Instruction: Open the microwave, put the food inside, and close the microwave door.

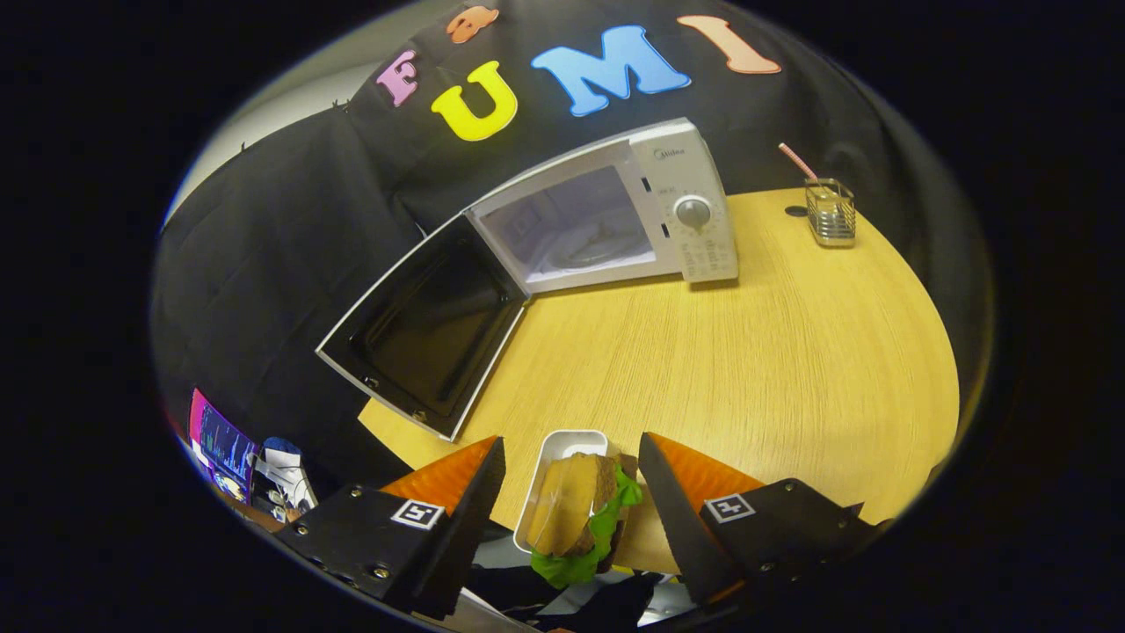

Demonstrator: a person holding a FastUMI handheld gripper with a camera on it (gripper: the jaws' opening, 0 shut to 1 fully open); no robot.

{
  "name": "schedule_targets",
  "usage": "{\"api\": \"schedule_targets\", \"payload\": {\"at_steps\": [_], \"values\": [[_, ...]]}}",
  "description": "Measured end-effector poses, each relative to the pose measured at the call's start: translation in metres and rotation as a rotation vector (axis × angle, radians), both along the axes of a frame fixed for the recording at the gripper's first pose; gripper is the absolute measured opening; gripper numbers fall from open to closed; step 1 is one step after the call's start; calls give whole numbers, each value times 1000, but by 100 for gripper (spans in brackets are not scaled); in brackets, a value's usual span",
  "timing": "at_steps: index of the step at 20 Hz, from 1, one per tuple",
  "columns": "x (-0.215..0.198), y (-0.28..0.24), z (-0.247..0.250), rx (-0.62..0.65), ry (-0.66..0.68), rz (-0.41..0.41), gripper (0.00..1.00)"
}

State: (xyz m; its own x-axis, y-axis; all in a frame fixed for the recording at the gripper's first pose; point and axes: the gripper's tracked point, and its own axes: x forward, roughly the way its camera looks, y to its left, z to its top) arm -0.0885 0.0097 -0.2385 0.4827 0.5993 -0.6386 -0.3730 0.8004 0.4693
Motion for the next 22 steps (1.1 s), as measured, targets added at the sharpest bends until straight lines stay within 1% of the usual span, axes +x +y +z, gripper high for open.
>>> {"api": "schedule_targets", "payload": {"at_steps": [5,9,10,11,13,14,15,18,22], "values": [[-16,-1,-29,4,122,10,92],[-24,0,-45,4,213,-11,92],[-24,-1,-48,0,219,-30,71],[-24,0,-43,13,234,-44,57],[-20,-4,-41,22,247,-76,41],[-20,1,-40,26,251,-107,38],[-20,0,-36,27,261,-121,28],[-15,3,-16,16,230,-153,28],[-2,20,18,41,172,-185,28]]}}
